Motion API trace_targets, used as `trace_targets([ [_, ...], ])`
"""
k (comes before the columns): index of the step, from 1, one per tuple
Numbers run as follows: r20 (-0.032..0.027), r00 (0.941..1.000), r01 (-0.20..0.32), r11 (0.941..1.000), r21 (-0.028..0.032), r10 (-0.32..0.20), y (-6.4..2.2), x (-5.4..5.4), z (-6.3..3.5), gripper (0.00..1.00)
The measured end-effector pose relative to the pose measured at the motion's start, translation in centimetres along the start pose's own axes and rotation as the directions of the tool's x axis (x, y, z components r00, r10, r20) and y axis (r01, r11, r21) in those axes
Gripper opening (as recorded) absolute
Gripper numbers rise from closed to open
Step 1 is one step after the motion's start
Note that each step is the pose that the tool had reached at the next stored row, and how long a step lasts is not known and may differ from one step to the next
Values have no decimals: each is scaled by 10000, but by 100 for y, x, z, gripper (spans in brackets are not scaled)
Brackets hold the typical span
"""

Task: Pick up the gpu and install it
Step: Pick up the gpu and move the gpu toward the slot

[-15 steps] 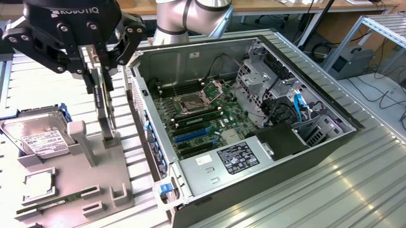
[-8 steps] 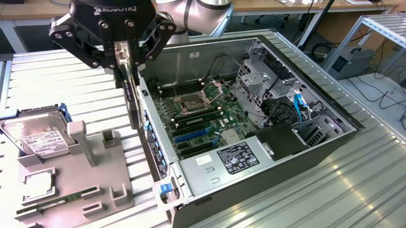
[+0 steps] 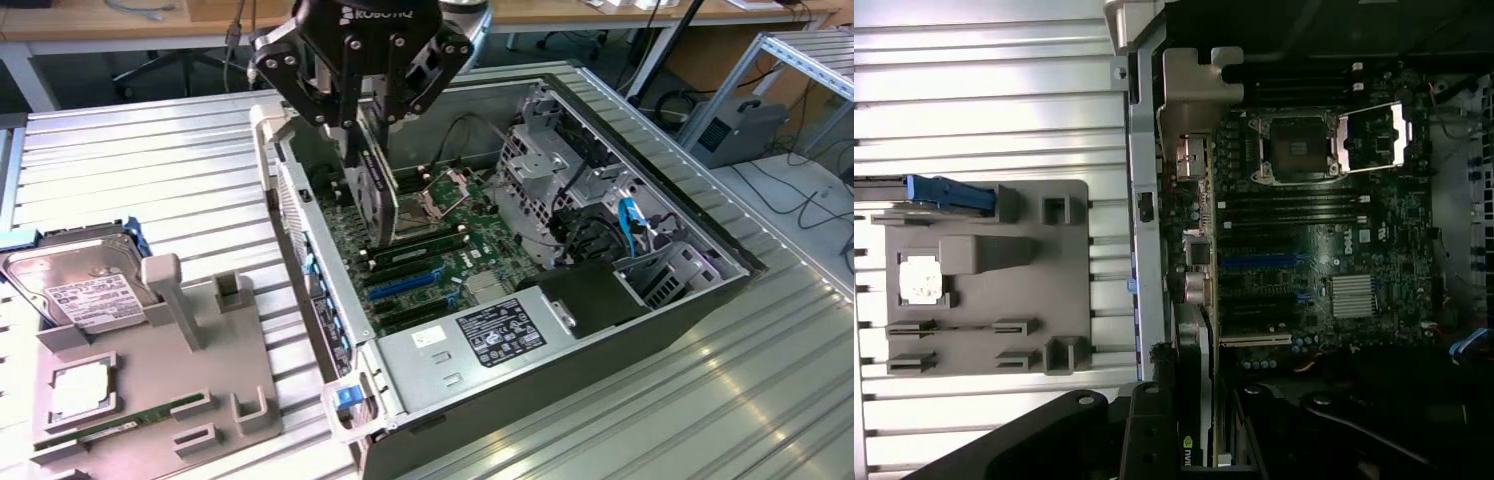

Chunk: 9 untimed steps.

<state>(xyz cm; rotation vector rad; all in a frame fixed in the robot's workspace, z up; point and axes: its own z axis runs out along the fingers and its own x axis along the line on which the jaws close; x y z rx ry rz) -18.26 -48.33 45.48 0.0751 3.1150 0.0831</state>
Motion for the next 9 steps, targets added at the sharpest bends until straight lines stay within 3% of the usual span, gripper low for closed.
trace_targets([
  [3, 0, 10000, -1, 10000, -5, 1, 5, -115, 3, 27],
  [9, -1, 10000, -2, 10000, -19, 2, 21, -449, 12, 27],
])
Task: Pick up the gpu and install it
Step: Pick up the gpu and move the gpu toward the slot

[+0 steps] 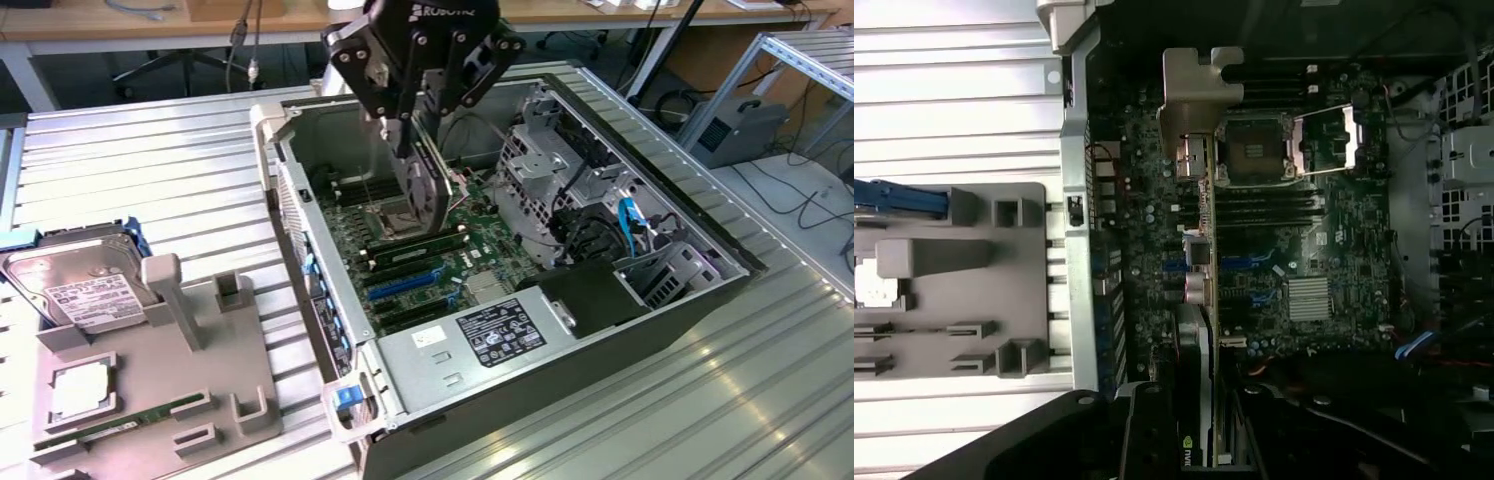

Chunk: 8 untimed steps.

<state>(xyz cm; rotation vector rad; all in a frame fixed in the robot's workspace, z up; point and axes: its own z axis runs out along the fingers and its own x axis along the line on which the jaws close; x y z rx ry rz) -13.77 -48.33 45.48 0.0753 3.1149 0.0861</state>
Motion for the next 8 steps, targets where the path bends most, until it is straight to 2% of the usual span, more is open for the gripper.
trace_targets([
  [3, 0, 10000, 1, 10000, -2, -1, 4, -95, 2, 27],
  [4, 0, 10000, 1, 10000, -4, -1, 7, -159, 4, 27],
  [8, 0, 10000, 0, 10000, -10, 0, 25, -527, 14, 27],
])
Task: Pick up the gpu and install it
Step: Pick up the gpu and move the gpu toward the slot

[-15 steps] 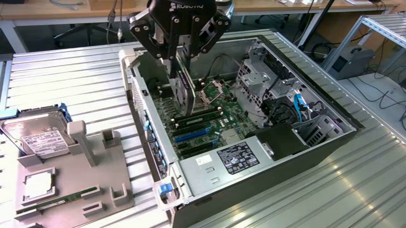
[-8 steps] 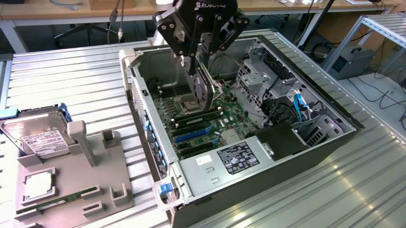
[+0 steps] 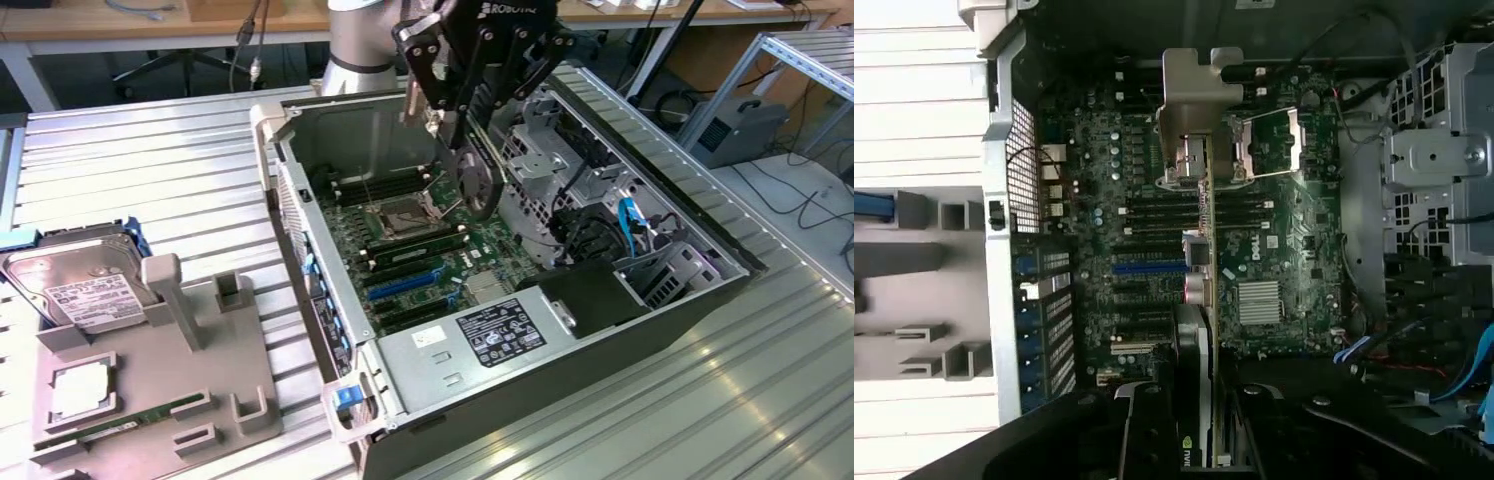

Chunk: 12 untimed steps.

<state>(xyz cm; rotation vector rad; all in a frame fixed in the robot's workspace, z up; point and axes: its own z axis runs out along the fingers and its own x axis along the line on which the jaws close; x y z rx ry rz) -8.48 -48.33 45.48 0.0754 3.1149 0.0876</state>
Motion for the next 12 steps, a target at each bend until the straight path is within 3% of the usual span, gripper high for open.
trace_targets([
  [1, 0, 10000, 0, 10000, -1, 0, 1, -22, 1, 27],
  [4, 0, 10000, 1, 10000, -2, -1, 13, -266, 7, 27],
  [11, -1, 10000, 1, 10000, -3, -1, 34, -712, 18, 27],
  [12, 0, 10000, 0, 10000, -2, 0, 34, -713, 18, 27],
])
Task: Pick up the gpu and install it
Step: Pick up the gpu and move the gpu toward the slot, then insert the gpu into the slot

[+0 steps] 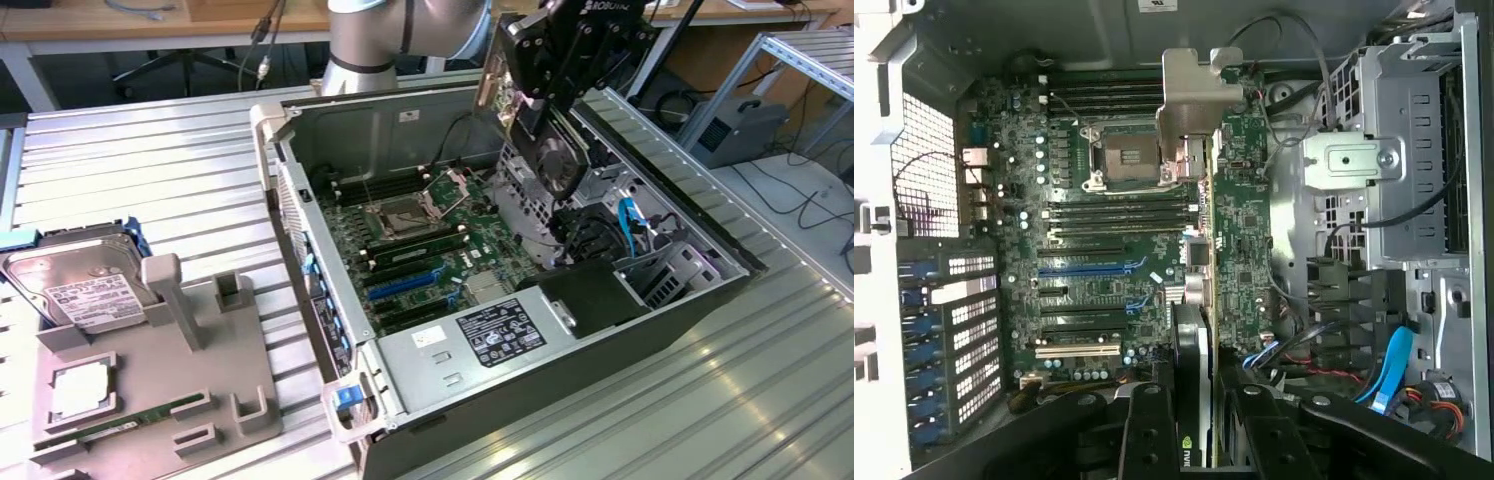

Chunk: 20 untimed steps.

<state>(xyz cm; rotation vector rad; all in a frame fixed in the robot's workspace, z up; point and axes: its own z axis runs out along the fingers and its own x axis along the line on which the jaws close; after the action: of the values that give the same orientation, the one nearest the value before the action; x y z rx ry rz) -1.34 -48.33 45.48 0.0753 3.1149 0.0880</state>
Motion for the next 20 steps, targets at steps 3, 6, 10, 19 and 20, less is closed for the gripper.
trace_targets([
  [3, 0, 10000, 0, 10000, -1, 0, 2, -51, 2, 27],
  [6, 0, 10000, 0, 10000, 1, 0, 11, -237, 8, 27],
  [10, 0, 10000, 1, 10000, -4, -1, 23, -481, 18, 27],
  [19, 0, 10000, 0, 10000, -6, 0, 29, -621, 23, 27],
  [20, 0, 10000, 0, 10000, -6, 0, 29, -621, 23, 27],
])
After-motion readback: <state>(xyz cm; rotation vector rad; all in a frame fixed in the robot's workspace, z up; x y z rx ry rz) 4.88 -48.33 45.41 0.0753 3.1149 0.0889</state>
